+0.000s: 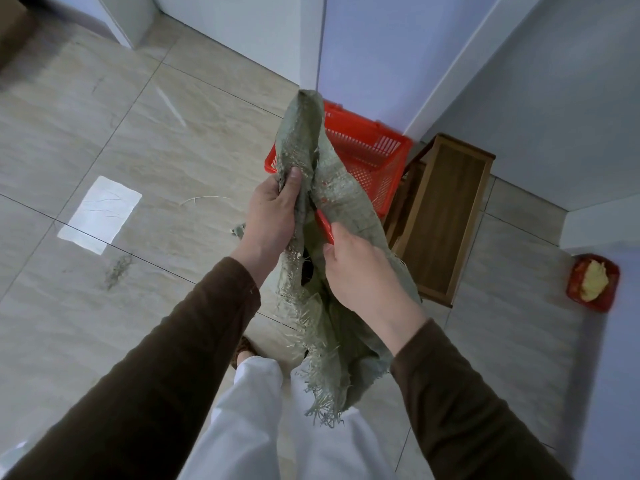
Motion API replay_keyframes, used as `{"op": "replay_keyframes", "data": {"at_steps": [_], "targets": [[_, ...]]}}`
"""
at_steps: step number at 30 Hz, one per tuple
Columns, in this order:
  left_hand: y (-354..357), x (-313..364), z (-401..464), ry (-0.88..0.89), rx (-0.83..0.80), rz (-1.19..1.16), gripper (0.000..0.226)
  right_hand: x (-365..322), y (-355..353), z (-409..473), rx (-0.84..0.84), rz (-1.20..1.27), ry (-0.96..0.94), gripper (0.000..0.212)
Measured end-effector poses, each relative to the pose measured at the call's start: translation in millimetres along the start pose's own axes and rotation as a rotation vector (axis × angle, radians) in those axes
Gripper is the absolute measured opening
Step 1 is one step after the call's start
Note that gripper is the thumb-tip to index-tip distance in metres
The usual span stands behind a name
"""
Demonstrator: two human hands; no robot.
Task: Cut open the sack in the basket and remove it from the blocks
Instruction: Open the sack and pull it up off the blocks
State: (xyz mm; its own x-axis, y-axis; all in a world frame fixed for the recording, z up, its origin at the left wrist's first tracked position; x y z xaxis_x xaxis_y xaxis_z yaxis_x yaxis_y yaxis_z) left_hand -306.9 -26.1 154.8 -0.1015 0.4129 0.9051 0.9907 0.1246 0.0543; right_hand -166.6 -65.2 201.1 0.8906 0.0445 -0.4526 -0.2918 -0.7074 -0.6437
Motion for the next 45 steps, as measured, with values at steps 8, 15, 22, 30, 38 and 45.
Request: {"op": "replay_keyframes", "data": {"at_steps": [8,15,22,30,38,45], "targets": [[11.2,-8.4,-5.8,-0.051,-0.055,-0.057,0.037,4.1,-11.3,13.2,0.044,0.056,0.012,0.016],[9.0,-5.8,0.0,-0.003,-0.003,-0.07,0.023,-4.4,-30.7,16.4,0.108,0.17,-0.084,0.016],[35.9,-21.8,4.2,-0.064,-0.165,0.021,0.032,32.1,-20.6,29.8,0.004,0.578,0.03,0.012],[37.0,-22.8,25.9,-0.058,-0.174,0.202,0.021,47.0,-11.7,13.8,0.054,0.708,0.045,0.017],[13.1,-33.5,31.1,-0.188,-0.092,0.421,0.024,39.8,-63.7,-6.2,0.044,0.646,-0.02,0.014],[19.3,-7.3,25.4,-0.052,-0.106,0.021,0.021,60.2,-84.2,-3.6,0.489,0.515,0.005,0.073]]}}
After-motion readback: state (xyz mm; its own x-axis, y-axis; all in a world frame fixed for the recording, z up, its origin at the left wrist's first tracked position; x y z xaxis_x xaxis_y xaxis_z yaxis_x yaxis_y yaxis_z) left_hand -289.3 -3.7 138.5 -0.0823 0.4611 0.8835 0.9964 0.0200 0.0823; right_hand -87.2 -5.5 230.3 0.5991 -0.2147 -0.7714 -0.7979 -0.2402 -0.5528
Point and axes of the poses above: each hand's wrist, its own z-axis towards the middle knuckle, its own y-axis out of the palm, x = y × z, the point moved 10 cm from there along z, towards the middle knuckle, and after that the axes turned 11 degrees about -x, right-handed, at the moved point
